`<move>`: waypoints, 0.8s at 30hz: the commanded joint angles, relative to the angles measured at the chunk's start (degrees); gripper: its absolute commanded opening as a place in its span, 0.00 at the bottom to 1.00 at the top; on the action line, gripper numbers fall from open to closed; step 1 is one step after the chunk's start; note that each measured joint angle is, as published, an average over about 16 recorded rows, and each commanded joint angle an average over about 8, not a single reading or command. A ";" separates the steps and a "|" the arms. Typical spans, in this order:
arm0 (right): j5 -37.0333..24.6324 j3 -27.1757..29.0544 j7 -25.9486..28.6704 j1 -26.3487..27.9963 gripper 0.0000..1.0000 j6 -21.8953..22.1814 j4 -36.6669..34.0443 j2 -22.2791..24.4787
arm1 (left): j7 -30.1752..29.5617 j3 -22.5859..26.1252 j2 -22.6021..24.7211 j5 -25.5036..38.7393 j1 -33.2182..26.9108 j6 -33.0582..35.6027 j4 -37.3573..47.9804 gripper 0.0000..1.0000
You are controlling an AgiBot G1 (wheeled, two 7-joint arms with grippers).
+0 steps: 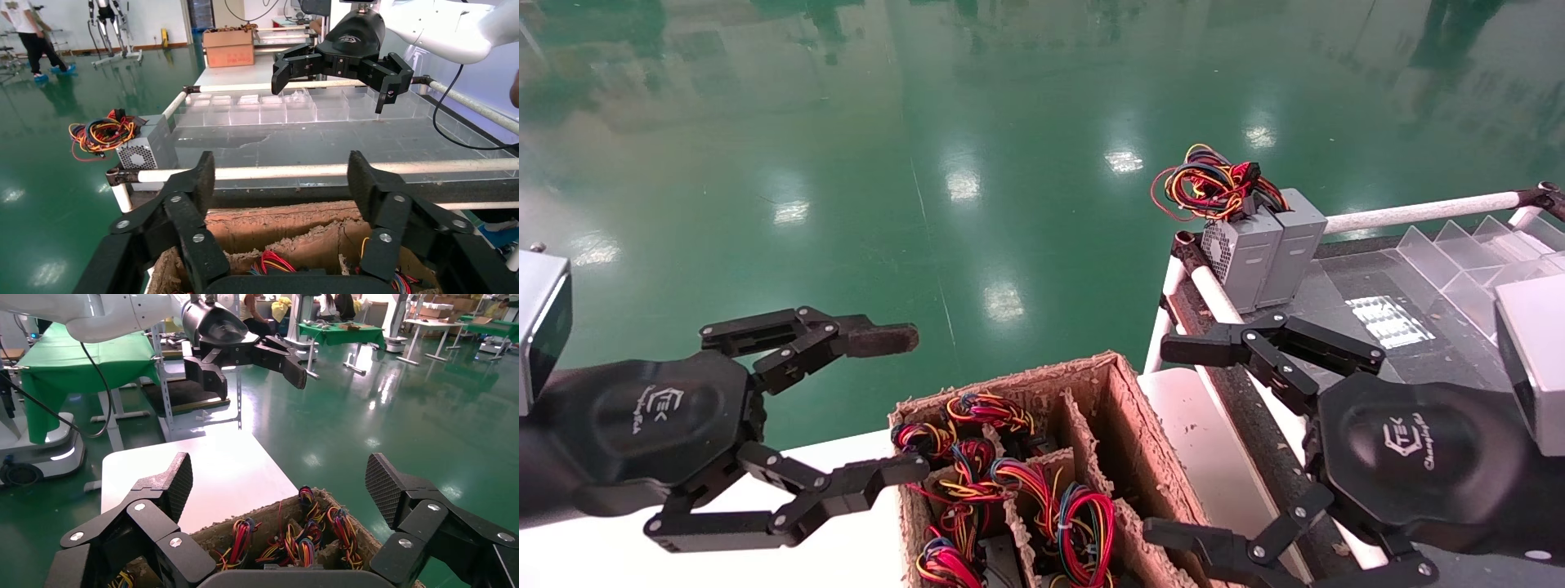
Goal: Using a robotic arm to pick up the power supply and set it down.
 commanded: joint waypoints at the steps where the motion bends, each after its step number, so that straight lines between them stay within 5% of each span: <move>1: 0.00 0.00 0.00 0.00 1.00 0.00 0.00 0.00 | 0.00 0.00 0.00 0.00 0.00 0.00 0.00 0.00; 24: 0.00 0.00 0.00 0.00 1.00 0.00 0.00 0.00 | 0.00 0.00 0.00 0.00 0.00 0.00 0.00 0.00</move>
